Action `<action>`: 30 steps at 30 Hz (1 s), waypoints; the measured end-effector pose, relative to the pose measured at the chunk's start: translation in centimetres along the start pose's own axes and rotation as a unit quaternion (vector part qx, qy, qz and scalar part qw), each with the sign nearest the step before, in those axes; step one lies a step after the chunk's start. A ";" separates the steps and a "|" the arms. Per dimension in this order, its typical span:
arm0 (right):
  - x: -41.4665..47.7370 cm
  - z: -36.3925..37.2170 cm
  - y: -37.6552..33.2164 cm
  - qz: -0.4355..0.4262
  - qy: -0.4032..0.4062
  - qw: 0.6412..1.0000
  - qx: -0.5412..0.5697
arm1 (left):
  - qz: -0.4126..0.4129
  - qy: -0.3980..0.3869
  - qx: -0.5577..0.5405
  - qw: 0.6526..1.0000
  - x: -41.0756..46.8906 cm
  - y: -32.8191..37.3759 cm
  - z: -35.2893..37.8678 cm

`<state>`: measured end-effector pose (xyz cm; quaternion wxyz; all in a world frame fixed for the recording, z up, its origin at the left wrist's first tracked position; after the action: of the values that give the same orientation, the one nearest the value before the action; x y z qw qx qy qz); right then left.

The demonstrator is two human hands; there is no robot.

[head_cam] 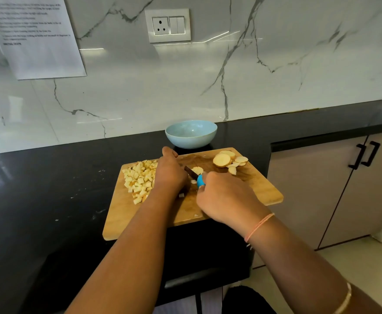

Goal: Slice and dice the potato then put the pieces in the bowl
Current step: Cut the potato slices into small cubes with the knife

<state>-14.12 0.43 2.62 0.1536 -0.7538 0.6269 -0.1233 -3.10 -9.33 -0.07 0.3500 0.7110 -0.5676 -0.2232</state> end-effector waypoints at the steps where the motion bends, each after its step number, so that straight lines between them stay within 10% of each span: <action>1: 0.0 0.0 0.0 -0.003 0.001 1.000 -0.004 | -0.001 -0.001 0.000 1.000 0.0 0.0 0.0; 30: -1.6 0.9 0.9 -0.024 0.039 0.999 -0.017 | 0.102 0.062 -0.002 0.993 0.4 0.8 -1.0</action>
<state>-14.84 1.92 1.44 0.1136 -0.7656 0.6163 -0.1456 -2.80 -9.53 1.28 0.4072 0.6613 -0.6136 -0.1428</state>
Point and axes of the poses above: each hand's wrist, its own x-axis towards the middle knuckle, its own z-axis out of the palm, y = z × x, the point moved 5 cm from there along x, towards the middle knuckle, and after that the axes turned 6 degrees about -z, right-handed, at the moved point
